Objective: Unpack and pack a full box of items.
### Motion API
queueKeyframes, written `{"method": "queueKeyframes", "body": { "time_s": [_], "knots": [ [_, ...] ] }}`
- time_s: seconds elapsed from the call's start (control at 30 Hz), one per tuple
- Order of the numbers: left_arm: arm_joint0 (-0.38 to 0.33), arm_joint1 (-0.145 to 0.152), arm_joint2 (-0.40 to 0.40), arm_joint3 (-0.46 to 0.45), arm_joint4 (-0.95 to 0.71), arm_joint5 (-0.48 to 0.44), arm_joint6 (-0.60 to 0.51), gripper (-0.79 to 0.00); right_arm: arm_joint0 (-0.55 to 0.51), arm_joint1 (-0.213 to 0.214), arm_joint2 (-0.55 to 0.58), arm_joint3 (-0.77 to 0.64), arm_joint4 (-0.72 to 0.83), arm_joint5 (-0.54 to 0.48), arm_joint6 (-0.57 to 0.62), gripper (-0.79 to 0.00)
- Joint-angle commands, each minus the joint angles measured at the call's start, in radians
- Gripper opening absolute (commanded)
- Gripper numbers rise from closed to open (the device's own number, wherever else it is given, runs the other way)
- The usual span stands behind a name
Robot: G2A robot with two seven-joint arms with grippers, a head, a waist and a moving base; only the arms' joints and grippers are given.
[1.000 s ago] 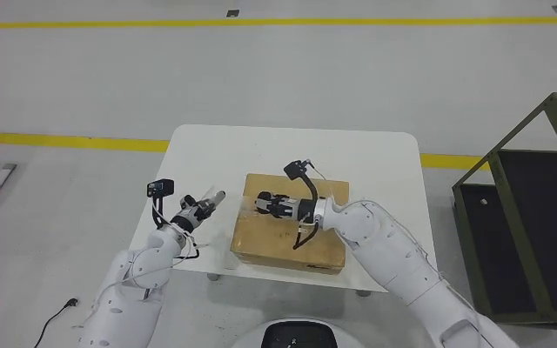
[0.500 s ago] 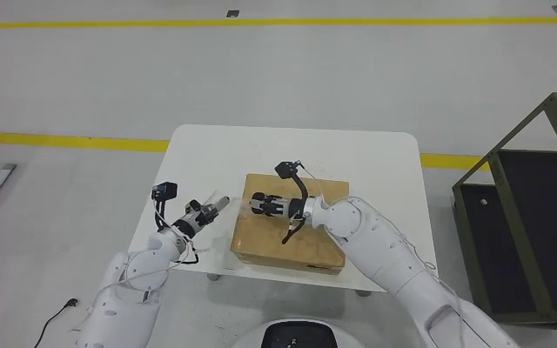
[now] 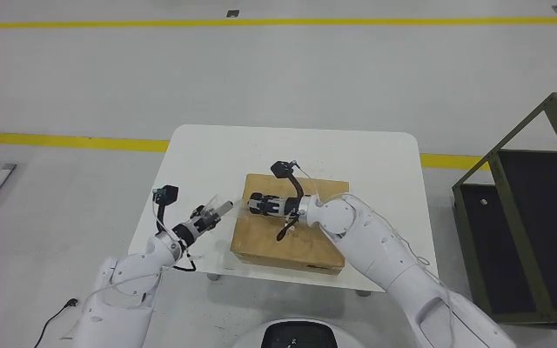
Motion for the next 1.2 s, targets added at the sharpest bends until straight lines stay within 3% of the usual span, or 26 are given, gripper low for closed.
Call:
{"method": "queueKeyframes", "body": {
  "time_s": [0.0, 0.3, 0.53, 0.8, 1.17],
  "knots": [
    [0.008, 0.004, -0.007, -0.011, -0.008, -0.002, -0.024, 0.0, 0.003, -0.005, -0.001, 0.011, 0.001, -0.002, -0.003, -0.785],
    [0.036, 0.021, -0.02, -0.052, -0.019, -0.018, -0.163, 0.0, 0.012, -0.022, 0.001, 0.045, -0.005, -0.012, -0.013, -0.785],
    [0.052, 0.031, -0.031, -0.066, -0.035, -0.04, -0.194, 0.0, 0.013, -0.032, 0.008, 0.061, -0.008, -0.021, -0.021, -0.785],
    [0.058, 0.04, -0.061, -0.074, -0.065, -0.057, -0.179, 0.0, 0.016, -0.042, 0.013, 0.084, -0.016, -0.025, -0.024, -0.785],
    [0.033, 0.044, -0.017, -0.03, -0.014, -0.033, -0.116, 0.0, -0.002, -0.033, 0.081, 0.058, 0.044, -0.097, -0.027, -0.785]
  ]
}}
